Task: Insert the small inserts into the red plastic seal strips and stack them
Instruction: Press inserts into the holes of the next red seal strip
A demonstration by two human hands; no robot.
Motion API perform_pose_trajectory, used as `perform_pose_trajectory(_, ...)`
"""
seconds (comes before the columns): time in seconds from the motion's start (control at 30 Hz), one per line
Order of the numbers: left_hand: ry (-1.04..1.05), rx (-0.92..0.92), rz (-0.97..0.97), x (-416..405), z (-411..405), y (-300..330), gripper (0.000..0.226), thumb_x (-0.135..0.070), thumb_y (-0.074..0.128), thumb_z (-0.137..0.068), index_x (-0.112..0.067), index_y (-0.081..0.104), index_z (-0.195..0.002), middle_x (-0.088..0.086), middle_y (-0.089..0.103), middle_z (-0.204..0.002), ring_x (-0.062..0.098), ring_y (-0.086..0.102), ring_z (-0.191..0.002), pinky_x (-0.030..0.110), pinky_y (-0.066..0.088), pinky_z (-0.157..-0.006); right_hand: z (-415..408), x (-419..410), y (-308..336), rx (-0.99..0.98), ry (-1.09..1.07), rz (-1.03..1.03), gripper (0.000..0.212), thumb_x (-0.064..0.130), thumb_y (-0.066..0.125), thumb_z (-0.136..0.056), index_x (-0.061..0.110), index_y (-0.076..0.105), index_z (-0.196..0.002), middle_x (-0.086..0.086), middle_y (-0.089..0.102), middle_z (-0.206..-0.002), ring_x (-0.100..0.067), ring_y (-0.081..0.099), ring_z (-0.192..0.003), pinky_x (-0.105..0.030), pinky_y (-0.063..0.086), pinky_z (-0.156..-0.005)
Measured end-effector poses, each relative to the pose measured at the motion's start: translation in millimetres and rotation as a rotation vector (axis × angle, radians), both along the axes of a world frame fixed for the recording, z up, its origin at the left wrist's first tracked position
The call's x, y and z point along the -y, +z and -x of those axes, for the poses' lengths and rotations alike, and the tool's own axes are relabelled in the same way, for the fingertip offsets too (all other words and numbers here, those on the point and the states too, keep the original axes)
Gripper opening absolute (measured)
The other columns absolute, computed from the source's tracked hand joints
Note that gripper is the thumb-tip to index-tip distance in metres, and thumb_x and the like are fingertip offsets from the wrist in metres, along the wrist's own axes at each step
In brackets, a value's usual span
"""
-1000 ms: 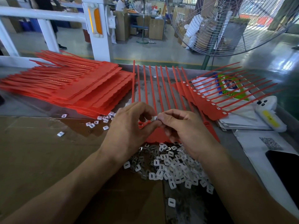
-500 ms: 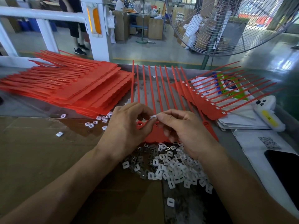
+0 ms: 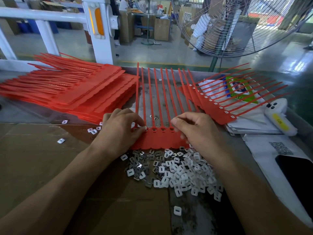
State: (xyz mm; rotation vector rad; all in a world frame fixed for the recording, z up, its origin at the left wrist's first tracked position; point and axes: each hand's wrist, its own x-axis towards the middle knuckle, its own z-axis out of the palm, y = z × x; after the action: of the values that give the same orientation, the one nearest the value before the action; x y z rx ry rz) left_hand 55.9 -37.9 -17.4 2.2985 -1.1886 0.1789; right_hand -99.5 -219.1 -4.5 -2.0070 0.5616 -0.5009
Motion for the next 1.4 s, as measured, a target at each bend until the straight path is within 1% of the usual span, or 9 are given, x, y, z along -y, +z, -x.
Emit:
perform_pose_trajectory(0.23,-0.011,-0.011,0.004,1,-2,-2,0.013,-0.043,0.068,-0.092,-0.038,0.072,-0.103,-0.024,0.052,-0.106,0.008,0.042,-0.117,0.029,0.019,-0.098,1,1,-1,-0.022,0.011,0.028,0.014,0.044,0.066,-0.097,0.035,0.075,-0.094,0.019,0.075,-0.084,0.003,0.069,-0.068,-0.024,0.050,-0.066)
perform_pose_trajectory(0.53,-0.090,0.129,-0.051,-8,1,-2,0.020,-0.038,0.065,-0.094,-0.037,0.076,-0.111,-0.020,0.064,-0.112,0.009,0.049,-0.115,0.033,0.028,-0.101,4,3,3,-0.004,0.006,0.070,0.017,0.039,0.065,-0.098,0.032,0.076,-0.087,0.013,0.075,-0.081,0.001,0.067,-0.065,-0.018,0.049,-0.062)
perform_pose_trajectory(0.73,-0.135,0.215,-0.179,-9,-2,0,0.035,-0.048,0.046,-0.095,-0.043,0.068,-0.122,-0.022,0.061,-0.121,0.007,0.046,-0.118,0.029,0.023,-0.100,5,1,7,-0.021,0.033,0.085,0.017,0.038,0.065,-0.099,0.030,0.075,-0.088,0.010,0.075,-0.082,-0.001,0.067,-0.068,-0.016,0.049,-0.061)
perform_pose_trajectory(0.83,-0.142,0.253,-0.229,-7,-2,2,0.034,-0.047,0.043,-0.099,-0.046,0.064,-0.125,-0.023,0.058,-0.122,0.007,0.044,-0.119,0.031,0.022,-0.102,5,1,8,-0.026,0.051,0.083,0.017,0.037,0.065,-0.099,0.029,0.076,-0.089,0.011,0.075,-0.082,0.001,0.067,-0.067,-0.010,0.047,-0.057)
perform_pose_trajectory(0.93,-0.140,0.267,-0.254,-6,0,4,0.031,-0.046,0.043,-0.102,-0.047,0.062,-0.127,-0.023,0.056,-0.124,0.007,0.043,-0.121,0.030,0.020,-0.103,7,2,10,-0.034,0.114,0.091,0.013,0.034,0.068,-0.098,0.030,0.077,-0.090,0.017,0.073,-0.079,0.005,0.065,-0.068,-0.007,0.045,-0.058)
perform_pose_trajectory(1.0,-0.138,0.273,-0.262,-5,2,5,0.032,-0.045,0.042,-0.102,-0.046,0.061,-0.127,-0.022,0.055,-0.126,0.008,0.042,-0.122,0.030,0.019,-0.103,10,5,12,-0.087,0.192,0.176,0.008,0.034,0.072,-0.096,0.033,0.078,-0.091,0.024,0.072,-0.081,0.008,0.066,-0.075,-0.009,0.046,-0.064)
perform_pose_trajectory(1.13,-0.140,0.297,-0.243,-5,6,4,0.032,-0.043,0.044,-0.102,-0.043,0.065,-0.126,-0.019,0.057,-0.124,0.009,0.044,-0.122,0.030,0.019,-0.104,12,8,14,-0.239,0.383,0.250,0.004,0.033,0.078,-0.091,0.037,0.078,-0.092,0.024,0.074,-0.090,0.004,0.068,-0.086,-0.021,0.049,-0.078)
perform_pose_trajectory(1.27,-0.148,0.252,-0.180,-10,6,1,0.032,-0.042,0.047,-0.100,-0.041,0.069,-0.123,-0.020,0.061,-0.120,0.009,0.048,-0.119,0.030,0.023,-0.105,10,8,13,-0.287,0.443,0.332,0.007,0.031,0.083,-0.086,0.036,0.078,-0.088,0.024,0.072,-0.085,0.004,0.066,-0.079,-0.015,0.046,-0.067)
perform_pose_trajectory(1.4,-0.150,0.237,-0.153,-10,5,0,0.027,-0.038,0.054,-0.099,-0.037,0.071,-0.120,-0.017,0.064,-0.117,0.012,0.052,-0.116,0.033,0.028,-0.104,8,7,13,-0.320,0.487,0.393,0.008,0.030,0.084,-0.085,0.034,0.078,-0.088,0.020,0.070,-0.086,0.004,0.064,-0.079,-0.015,0.044,-0.067)
